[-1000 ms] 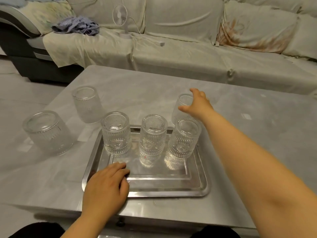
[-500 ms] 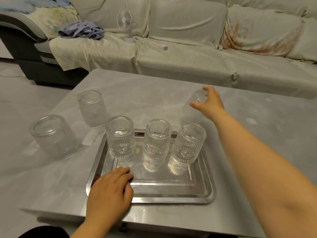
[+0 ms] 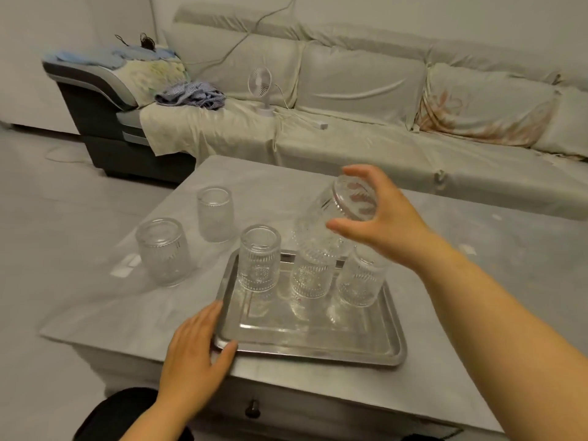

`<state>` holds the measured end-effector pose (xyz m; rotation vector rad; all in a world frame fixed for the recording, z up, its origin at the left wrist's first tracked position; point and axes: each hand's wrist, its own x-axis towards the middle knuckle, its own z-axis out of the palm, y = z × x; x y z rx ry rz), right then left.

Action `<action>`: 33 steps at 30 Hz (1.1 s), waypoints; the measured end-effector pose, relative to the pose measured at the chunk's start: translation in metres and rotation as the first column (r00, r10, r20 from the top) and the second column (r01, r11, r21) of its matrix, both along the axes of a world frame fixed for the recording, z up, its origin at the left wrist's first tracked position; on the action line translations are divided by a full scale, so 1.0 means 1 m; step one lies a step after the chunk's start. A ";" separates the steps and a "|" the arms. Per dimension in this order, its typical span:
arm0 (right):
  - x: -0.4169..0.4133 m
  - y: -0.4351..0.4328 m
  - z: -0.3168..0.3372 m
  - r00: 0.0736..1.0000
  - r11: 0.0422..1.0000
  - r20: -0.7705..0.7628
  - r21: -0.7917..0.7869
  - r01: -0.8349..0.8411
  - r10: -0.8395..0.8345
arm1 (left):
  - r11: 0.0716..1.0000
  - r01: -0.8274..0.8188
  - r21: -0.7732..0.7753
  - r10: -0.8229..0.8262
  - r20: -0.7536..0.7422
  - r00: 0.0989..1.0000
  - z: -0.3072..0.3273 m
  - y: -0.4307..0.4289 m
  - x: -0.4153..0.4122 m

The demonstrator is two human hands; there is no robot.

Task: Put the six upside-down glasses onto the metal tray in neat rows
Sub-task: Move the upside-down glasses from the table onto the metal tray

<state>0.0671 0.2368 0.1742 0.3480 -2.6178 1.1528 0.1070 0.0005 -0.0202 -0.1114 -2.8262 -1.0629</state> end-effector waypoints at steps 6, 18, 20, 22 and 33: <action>0.010 -0.058 -0.055 0.967 0.982 0.195 0.064 -0.177 0.162 | 0.997 0.030 -0.065 -0.025 0.083 0.996 -0.004 -0.017 0.004; -0.002 -0.087 -0.107 0.936 0.958 0.304 0.164 -0.235 0.178 | 0.990 0.025 -0.139 -0.029 -0.029 0.999 -0.011 -0.014 0.002; -0.004 -0.091 -0.109 0.940 0.954 0.293 0.188 -0.235 0.174 | 0.991 0.010 -0.136 -0.018 -0.056 0.998 -0.011 -0.012 0.002; -0.007 -0.094 -0.111 0.946 0.946 0.276 0.222 -0.235 0.171 | 0.989 0.003 -0.146 -0.012 -0.061 0.998 -0.012 -0.012 0.002; -0.004 -0.094 -0.108 0.973 0.940 0.194 0.288 -0.180 0.127 | 0.987 0.076 -0.140 -0.078 -0.007 0.997 -0.011 -0.019 0.003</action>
